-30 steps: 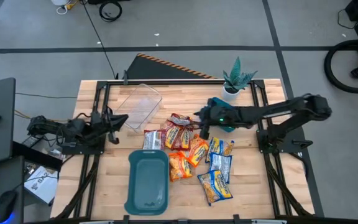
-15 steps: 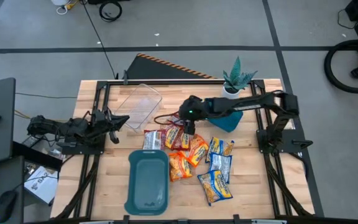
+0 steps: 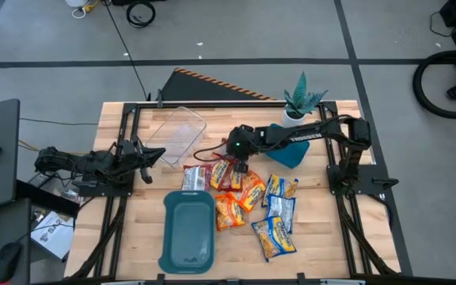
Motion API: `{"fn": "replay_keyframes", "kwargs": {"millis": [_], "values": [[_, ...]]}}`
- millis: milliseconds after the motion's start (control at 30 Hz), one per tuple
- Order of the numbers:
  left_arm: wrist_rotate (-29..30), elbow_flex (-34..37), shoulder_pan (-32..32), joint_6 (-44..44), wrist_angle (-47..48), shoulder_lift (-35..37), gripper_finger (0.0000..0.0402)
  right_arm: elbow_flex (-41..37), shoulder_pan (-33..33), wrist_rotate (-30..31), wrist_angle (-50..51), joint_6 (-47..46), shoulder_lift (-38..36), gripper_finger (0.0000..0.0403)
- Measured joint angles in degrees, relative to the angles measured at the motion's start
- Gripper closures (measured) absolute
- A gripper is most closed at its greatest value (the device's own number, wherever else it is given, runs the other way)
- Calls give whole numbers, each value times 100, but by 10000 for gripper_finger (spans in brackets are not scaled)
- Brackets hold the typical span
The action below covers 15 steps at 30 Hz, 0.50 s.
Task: Sort Maruchan noodles
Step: Put the red noodle pack into the small blue bin
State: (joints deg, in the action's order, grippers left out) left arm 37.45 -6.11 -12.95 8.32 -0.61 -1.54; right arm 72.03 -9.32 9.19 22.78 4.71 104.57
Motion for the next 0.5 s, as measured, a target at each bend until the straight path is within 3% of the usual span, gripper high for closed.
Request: {"fn": "replay_keyframes", "kwargs": {"millis": [133, 333, 500], "values": [[2, -2, 0, -54, 5, 0, 390, 0, -50, 0, 12, 45, -268, 394], [2, -9, 0, -60, 4, 0, 390, 0, -123, 27, 238, 53, -789, 379], [-183, -10, -2, 132, 4, 0, 390, 0, -134, 356, 892, -45, -1368, 388]]}}
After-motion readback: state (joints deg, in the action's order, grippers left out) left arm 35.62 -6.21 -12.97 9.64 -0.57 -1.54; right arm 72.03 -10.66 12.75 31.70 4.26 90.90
